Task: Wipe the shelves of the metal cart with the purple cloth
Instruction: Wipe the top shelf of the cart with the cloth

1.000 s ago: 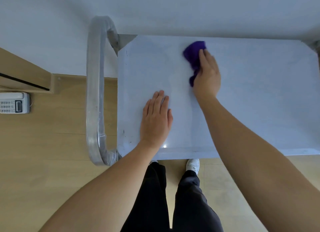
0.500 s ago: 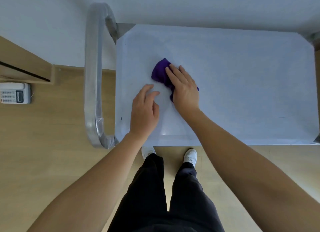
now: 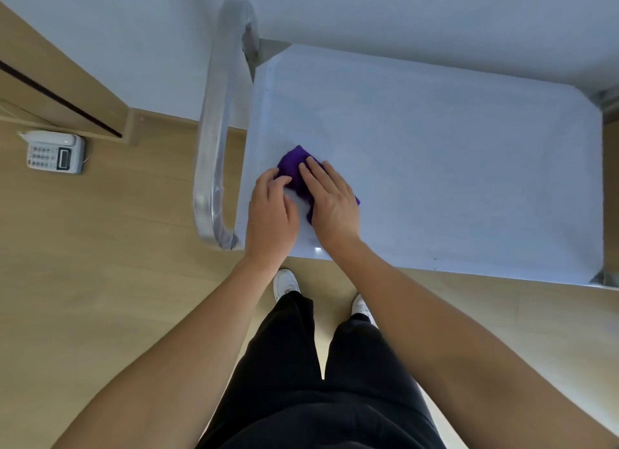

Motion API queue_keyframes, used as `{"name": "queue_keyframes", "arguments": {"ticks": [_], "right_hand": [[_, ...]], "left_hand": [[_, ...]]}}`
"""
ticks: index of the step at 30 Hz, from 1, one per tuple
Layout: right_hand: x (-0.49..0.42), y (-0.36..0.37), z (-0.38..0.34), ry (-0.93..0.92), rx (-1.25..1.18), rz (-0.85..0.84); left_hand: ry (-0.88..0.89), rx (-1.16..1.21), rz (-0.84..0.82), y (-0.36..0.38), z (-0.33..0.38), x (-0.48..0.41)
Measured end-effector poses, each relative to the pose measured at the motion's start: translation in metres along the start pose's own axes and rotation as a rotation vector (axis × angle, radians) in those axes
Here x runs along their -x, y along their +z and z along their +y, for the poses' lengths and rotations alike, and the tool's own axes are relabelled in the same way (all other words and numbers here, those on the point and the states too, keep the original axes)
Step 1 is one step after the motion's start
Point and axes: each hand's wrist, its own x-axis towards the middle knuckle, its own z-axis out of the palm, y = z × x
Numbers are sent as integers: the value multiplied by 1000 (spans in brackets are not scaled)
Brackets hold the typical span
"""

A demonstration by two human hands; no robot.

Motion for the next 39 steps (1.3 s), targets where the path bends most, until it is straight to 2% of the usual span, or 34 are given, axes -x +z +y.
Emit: {"name": "queue_keyframes", "arguments": {"ticks": [5,9,16,23,28,33,35,37,39], "right_hand": [[15,-28,42,137,-3,42],[33,-46,85,175,-1,75],[74,-93,172,306,57,123],[106,-145,274,480,112,212],[129,-173,344,587,165,262],[125,-162,330,742,138,368],[117,-143,301,671,104,379],[117,-132,279,479,90,270],[121,-138,287,336,101,176]], "left_hand": [[98,-57,-117,31,33,8],[187,-110,-230,69,69,20],[288,-185,-328,139,133,46],[352,-274,-337,193,178,63],[331,-358,-314,220,201,71],[330,-418,-292,226,203,74],[343,-430,-299,223,199,73],[366,-450,-311,220,195,73],[416,-484,-317,219,189,72]]}}
